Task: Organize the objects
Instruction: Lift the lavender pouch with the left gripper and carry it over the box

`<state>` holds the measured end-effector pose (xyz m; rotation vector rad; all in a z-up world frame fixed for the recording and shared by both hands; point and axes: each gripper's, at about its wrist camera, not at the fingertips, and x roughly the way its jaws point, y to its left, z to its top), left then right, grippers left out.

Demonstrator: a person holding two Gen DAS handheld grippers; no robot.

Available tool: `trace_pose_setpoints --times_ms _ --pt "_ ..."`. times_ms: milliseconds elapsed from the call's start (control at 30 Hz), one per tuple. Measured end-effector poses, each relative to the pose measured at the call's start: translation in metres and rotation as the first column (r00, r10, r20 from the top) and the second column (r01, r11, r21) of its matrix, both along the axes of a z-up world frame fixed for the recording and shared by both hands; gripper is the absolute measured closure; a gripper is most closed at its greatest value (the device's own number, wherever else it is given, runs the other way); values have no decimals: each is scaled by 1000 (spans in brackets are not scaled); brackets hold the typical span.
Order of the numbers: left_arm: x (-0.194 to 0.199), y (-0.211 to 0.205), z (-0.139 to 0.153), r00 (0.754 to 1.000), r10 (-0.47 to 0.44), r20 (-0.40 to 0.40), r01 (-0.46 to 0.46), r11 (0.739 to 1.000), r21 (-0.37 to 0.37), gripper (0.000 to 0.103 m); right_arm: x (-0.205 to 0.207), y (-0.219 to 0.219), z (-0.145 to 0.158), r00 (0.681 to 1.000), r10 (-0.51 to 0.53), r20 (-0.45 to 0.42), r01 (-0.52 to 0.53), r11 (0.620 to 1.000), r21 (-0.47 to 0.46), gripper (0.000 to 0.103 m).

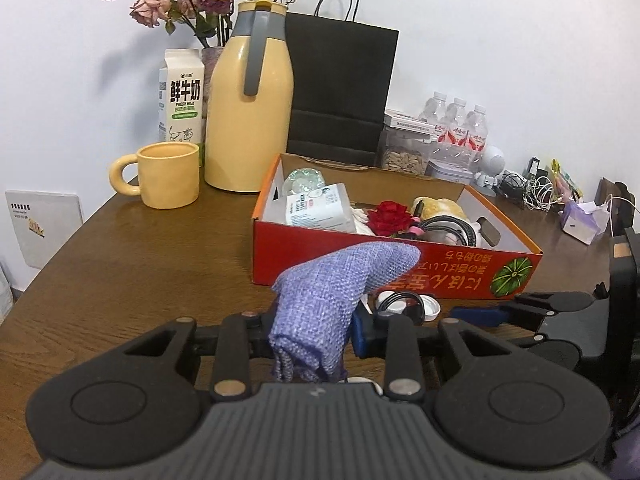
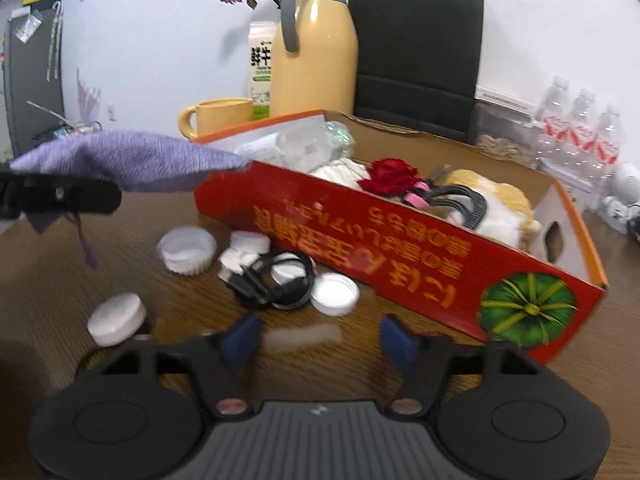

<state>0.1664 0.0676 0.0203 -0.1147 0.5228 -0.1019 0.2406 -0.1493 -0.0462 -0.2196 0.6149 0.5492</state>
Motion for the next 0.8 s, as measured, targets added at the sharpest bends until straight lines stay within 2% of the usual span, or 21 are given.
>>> trace_pose_setpoints --times_ms 33,67,233,300,333,567,800 --pt "0 2 0 1000 1 0 -1 1000 -2 72 0 0 0 1000 9 -4 -9 1000 10 66" --pt "-1 3 0 1000 2 1 -2 1000 -4 72 -1 1 1 1000 18 -6 -17 1000 13 70" --pt "-1 7 -1 1000 4 4 -4 1000 -16 72 -6 1 2 1000 7 6 -7 1000 8 75" --pt "-1 8 -1 1000 4 4 -4 1000 -20 72 -7 -1 3 1000 -1 15 1 1000 11 88" --pt "-1 8 -1 1000 4 4 -4 1000 -22 72 -8 -1 4 1000 -4 17 4 1000 14 98" --pt "1 7 5 1000 -5 28 6 1000 -27 72 -16 -8 10 999 -16 36 14 999 48 98" --pt "16 -5 26 996 -32 89 32 999 -5 72 -17 -19 37 994 -43 104 30 993 118 98"
